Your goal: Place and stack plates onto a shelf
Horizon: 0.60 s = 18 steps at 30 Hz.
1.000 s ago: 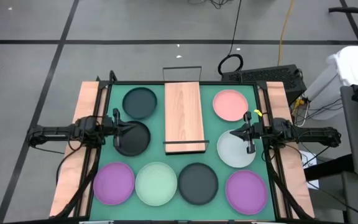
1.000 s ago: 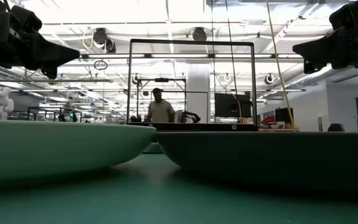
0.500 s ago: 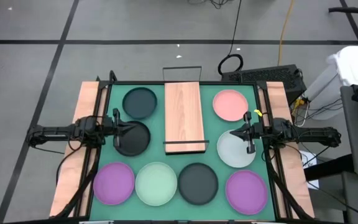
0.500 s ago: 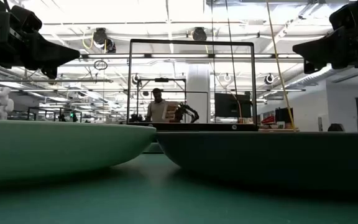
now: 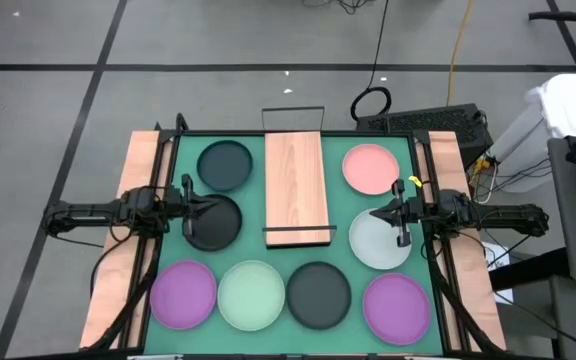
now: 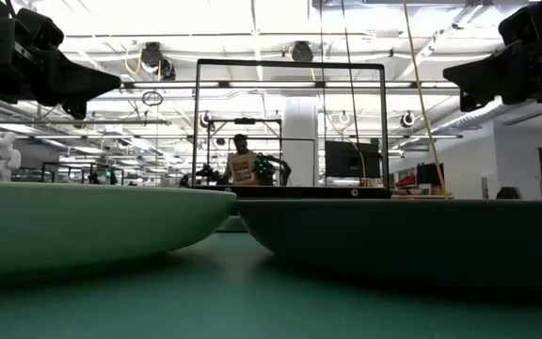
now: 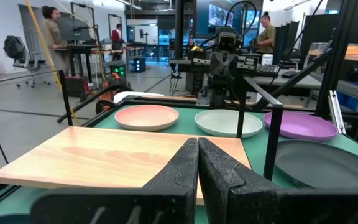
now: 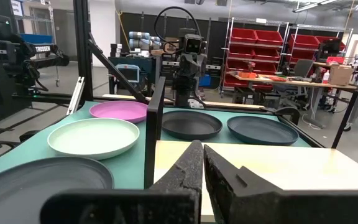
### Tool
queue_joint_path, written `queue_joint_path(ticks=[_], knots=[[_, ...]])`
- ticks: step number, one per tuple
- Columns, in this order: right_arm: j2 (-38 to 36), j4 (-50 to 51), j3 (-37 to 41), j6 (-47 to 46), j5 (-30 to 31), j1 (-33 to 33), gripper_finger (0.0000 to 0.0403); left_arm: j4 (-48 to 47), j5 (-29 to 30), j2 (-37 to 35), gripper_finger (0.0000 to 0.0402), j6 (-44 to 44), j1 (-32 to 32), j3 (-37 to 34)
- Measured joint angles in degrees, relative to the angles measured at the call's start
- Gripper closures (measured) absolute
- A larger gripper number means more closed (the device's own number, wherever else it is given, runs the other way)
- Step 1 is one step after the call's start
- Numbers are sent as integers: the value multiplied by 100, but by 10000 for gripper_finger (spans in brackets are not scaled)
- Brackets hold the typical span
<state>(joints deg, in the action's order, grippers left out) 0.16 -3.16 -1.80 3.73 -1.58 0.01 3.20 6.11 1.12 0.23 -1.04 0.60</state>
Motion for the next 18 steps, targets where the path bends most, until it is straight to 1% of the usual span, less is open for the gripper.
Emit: queue_joint_path(ticks=[18], knots=[[2, -2, 0, 0, 0, 0, 403, -1, 1, 0, 387, 0, -1, 0]])
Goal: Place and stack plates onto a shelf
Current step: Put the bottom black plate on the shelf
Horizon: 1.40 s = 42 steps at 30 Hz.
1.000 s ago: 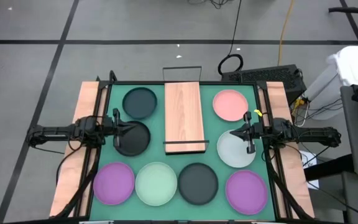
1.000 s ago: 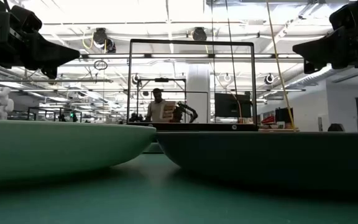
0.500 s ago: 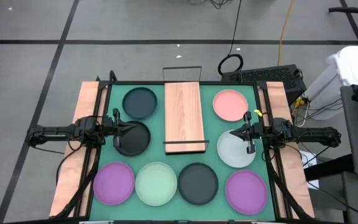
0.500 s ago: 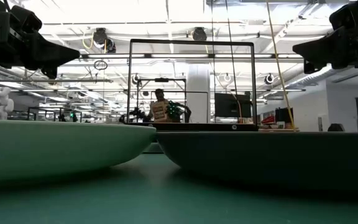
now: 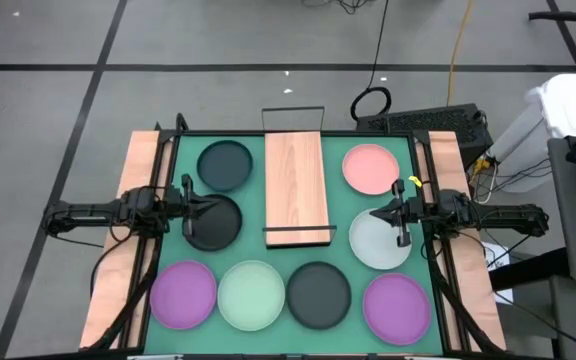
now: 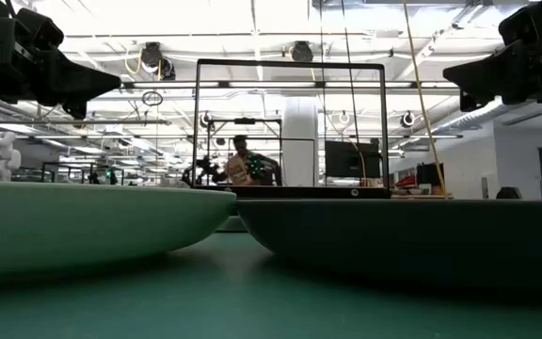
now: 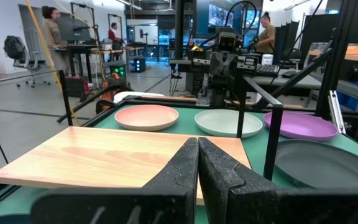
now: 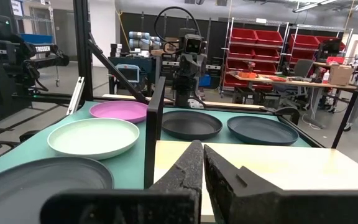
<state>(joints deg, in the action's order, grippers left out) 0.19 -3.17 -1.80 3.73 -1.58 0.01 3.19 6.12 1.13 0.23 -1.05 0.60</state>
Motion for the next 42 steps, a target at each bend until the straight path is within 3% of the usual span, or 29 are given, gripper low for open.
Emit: queue_joint_path(ticks=[25, 33, 42], knots=[[109, -325, -160, -283, 161, -2, 403, -1, -1, 0, 387, 0, -1, 0], [1039, -233, -932, -319, 328, -2, 403, 1, 1, 0, 387, 2, 1, 0], [2486, 357, -2699, -637, 328, -13, 403, 1, 1, -2, 387, 0, -1, 0]])
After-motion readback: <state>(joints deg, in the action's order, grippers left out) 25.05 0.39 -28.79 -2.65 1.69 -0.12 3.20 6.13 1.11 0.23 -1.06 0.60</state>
